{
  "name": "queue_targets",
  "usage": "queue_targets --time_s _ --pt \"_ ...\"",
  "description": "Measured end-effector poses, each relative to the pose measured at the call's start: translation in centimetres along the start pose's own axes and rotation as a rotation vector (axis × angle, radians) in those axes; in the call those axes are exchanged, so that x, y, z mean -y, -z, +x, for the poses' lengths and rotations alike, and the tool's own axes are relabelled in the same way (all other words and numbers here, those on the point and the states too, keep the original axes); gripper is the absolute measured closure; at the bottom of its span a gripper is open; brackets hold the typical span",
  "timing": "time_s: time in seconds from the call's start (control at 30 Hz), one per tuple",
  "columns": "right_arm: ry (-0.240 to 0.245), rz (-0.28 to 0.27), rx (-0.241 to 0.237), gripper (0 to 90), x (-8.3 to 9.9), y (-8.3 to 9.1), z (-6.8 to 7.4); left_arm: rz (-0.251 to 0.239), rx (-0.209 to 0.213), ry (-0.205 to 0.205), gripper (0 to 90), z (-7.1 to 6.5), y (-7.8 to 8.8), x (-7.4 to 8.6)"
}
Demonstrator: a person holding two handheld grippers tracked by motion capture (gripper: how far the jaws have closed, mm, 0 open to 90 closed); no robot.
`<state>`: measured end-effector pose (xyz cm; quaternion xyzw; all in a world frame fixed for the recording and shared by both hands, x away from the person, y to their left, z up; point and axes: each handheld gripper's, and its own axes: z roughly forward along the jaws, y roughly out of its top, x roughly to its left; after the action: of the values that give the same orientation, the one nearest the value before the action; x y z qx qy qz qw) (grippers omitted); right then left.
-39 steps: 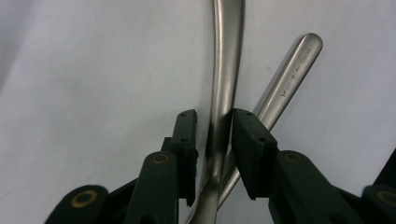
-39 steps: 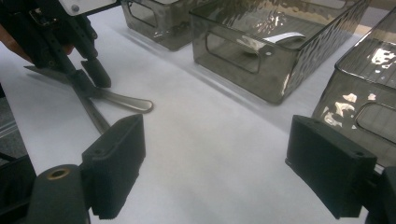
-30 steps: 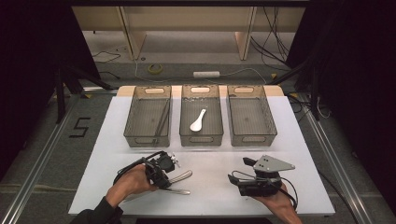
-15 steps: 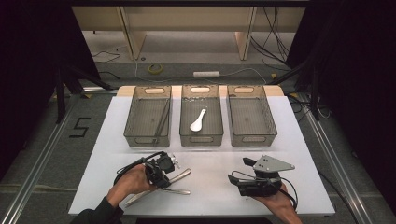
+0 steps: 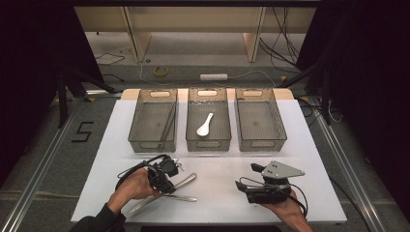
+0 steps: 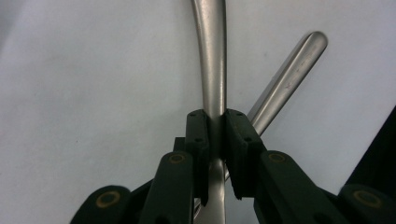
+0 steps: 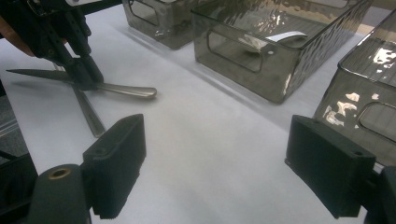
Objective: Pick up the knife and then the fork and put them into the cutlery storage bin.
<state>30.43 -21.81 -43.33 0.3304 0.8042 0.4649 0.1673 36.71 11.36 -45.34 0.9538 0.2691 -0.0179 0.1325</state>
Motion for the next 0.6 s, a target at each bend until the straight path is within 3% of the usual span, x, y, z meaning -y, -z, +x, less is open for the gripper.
queue_targets --time_s 0.2,0.47,0.5,0.6 --pt "0.019 -0.005 -0.034 21.3 -0.2 -0.5 0.7 -0.010 0.020 -0.013 79.9 -0.7 0.7 -0.5" --pt "0.228 0.064 -0.100 22.6 -0.9 -2.8 4.2 -0.014 0.072 -0.056 79.9 -2.2 1.0 -2.2" --pt "0.228 0.064 -0.100 22.6 -0.9 -2.8 4.2 -0.012 0.073 -0.065 79.9 -2.3 1.0 -2.4" --pt "0.292 0.084 -0.118 23.1 -1.0 -3.4 5.1 -0.012 0.079 -0.082 79.9 -2.7 0.9 -3.1"
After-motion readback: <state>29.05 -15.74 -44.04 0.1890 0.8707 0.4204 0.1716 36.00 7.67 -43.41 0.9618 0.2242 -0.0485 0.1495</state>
